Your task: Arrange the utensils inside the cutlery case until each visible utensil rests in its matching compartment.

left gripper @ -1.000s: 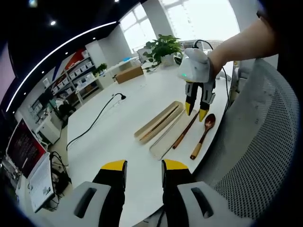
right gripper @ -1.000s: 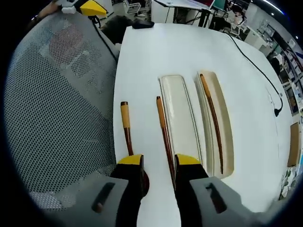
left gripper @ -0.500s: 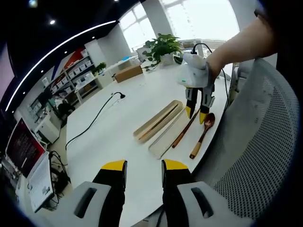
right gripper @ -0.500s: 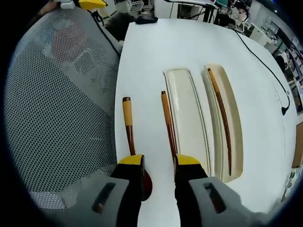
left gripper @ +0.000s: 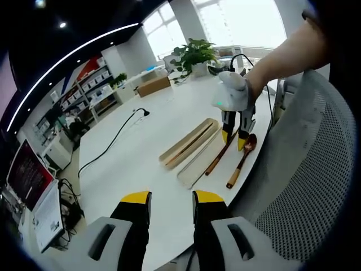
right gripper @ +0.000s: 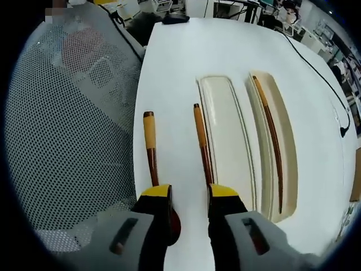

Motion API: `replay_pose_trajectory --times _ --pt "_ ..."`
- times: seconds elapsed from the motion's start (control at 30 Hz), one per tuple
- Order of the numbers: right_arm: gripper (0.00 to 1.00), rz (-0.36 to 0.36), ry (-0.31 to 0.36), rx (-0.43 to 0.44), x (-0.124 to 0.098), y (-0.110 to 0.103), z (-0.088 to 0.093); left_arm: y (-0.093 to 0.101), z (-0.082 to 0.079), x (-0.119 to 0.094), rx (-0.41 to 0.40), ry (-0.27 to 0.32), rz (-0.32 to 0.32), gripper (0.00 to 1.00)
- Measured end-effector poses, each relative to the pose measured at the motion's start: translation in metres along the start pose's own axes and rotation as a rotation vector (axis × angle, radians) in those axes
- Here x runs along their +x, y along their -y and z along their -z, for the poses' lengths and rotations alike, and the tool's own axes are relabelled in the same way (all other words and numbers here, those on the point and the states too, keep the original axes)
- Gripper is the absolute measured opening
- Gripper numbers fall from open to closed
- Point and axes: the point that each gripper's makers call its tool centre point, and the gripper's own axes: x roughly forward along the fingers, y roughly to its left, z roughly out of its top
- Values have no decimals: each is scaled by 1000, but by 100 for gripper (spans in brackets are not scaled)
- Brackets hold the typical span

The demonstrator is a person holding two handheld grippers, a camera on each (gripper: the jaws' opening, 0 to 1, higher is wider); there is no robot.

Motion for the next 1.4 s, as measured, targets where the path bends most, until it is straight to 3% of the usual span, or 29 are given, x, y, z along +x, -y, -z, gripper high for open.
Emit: replay_pose_trajectory --times 0.6,1.27,1.4 --pt "22 11 6 8 4 6 0 0 2 0 -3 -8 1 29" --pt "20 -17 -47 -15 10 7 3 -1 2 0 -6 -12 -1 29" --pt "16 2 -84 -70 11 11 4 -1 2 0 -5 -13 -1 29"
